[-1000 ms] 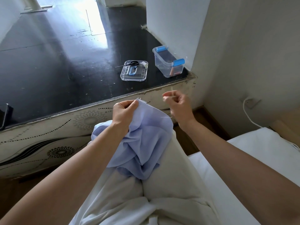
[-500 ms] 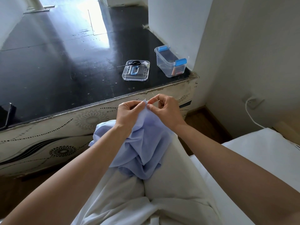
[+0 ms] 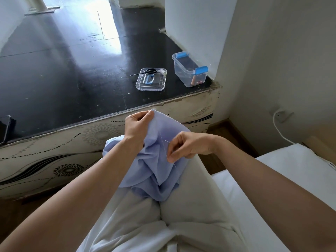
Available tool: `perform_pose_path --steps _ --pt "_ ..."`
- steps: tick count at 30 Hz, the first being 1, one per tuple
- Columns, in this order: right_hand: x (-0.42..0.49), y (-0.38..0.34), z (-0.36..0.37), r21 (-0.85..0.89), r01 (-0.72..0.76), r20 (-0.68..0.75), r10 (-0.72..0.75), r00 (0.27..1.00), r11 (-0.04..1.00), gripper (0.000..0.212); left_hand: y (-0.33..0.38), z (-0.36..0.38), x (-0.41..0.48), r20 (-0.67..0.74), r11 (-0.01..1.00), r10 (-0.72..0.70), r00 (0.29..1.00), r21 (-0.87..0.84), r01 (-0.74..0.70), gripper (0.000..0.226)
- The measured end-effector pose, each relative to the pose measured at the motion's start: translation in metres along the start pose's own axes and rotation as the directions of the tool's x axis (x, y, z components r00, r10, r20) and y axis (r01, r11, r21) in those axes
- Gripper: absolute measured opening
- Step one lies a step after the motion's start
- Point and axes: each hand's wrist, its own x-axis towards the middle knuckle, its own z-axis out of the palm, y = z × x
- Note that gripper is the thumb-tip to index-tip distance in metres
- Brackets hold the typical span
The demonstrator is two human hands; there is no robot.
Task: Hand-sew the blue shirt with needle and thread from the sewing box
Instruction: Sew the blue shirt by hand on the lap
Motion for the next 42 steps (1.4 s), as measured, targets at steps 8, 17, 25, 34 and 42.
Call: perform_pose_path --steps 8,17,25,34,42 --pt "0.009 -0.004 -0.009 0.133 0.263 -0.701 -0.097 0.706 0.956 0.028 0.003 0.003 -0.004 0.071 0.995 -0.05 0.996 -0.078 0.055 0.002" --pt "0.04 -0.007 0.001 -0.232 0.193 -0.847 -0.296 0.442 0.953 0.02 0.008 0.005 -0.012 0.192 0.987 -0.09 0.977 -0.115 0.114 0.003" --pt "0.021 -0.006 0.0 -0.056 0.397 -0.58 -0.354 0.734 0.916 0.006 0.004 0.001 -0.004 0.166 0.98 -0.107 0.98 -0.146 0.131 0.005" --pt "0.007 -0.003 -0.012 0.055 0.316 -0.749 -0.17 0.64 0.947 0.008 0.004 0.001 -0.003 0.244 1.0 -0.01 0.97 0.023 0.005 0.008" --pt "0.01 -0.02 -0.017 -0.01 0.195 -0.598 -0.162 0.785 0.981 0.024 0.006 -0.01 -0.004 0.506 0.965 0.035 0.862 0.208 -0.161 0.01"
